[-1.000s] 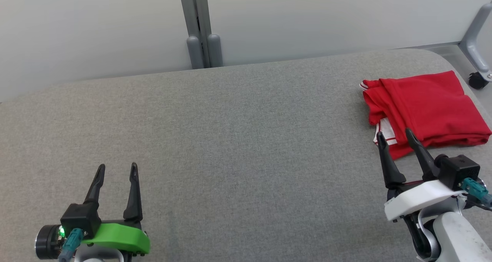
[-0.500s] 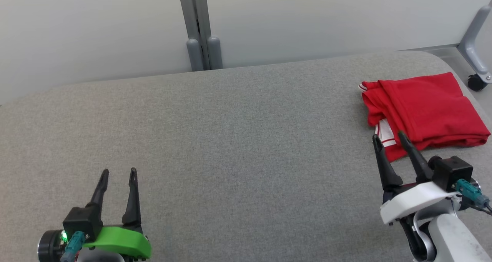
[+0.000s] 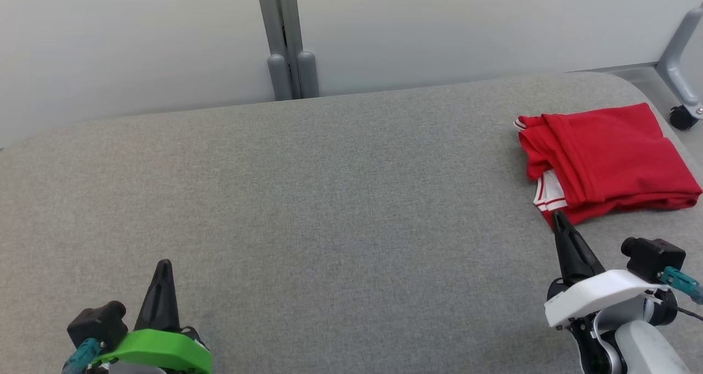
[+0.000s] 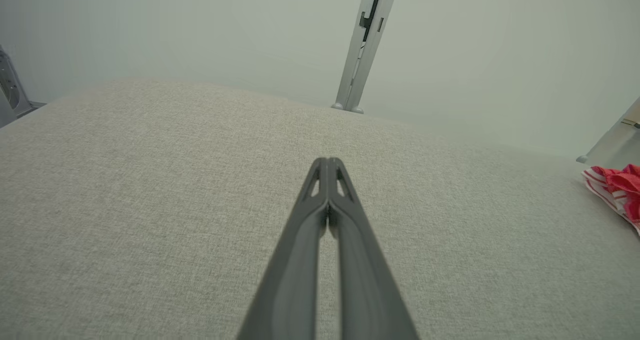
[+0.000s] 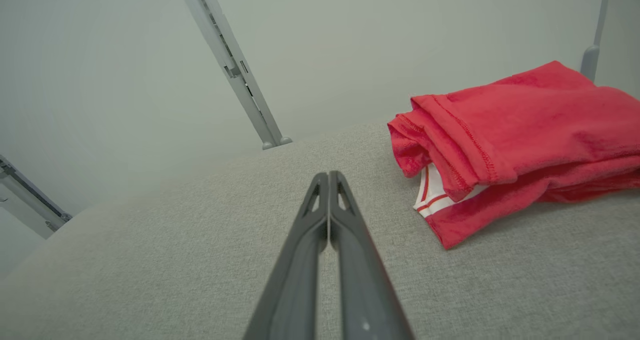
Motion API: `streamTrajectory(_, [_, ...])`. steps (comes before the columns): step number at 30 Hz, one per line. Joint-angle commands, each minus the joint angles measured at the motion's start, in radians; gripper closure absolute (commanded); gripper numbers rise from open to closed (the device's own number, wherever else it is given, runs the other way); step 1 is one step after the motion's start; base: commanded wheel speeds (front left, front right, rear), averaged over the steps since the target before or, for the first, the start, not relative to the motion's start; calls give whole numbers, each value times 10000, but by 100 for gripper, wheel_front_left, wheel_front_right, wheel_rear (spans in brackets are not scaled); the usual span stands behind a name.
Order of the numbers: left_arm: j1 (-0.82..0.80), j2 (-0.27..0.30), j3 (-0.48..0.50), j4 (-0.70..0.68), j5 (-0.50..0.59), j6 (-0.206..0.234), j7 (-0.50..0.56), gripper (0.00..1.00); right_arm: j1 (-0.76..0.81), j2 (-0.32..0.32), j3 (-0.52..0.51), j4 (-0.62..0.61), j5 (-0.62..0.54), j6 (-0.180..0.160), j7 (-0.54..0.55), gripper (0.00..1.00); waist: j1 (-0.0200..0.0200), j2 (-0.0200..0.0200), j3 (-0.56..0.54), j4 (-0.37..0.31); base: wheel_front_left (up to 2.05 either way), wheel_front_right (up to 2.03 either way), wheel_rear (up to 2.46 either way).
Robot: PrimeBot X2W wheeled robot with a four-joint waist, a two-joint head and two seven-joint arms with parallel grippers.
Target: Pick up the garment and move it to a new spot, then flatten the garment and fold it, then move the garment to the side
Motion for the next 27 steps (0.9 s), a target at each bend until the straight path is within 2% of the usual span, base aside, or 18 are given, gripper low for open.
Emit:
streamTrajectory(1, [-260, 42, 75, -193, -490, -32, 74, 100, -153, -10, -139, -201, 414, 0, 82, 100, 0, 0, 2, 4, 0, 0, 0])
streamTrajectory(27, [-468, 22, 289, -361, -4613, -94, 1054, 100, -52, 453, -857, -357, 3923, 0, 1120, 100, 0, 0, 28, 70, 0, 0, 0])
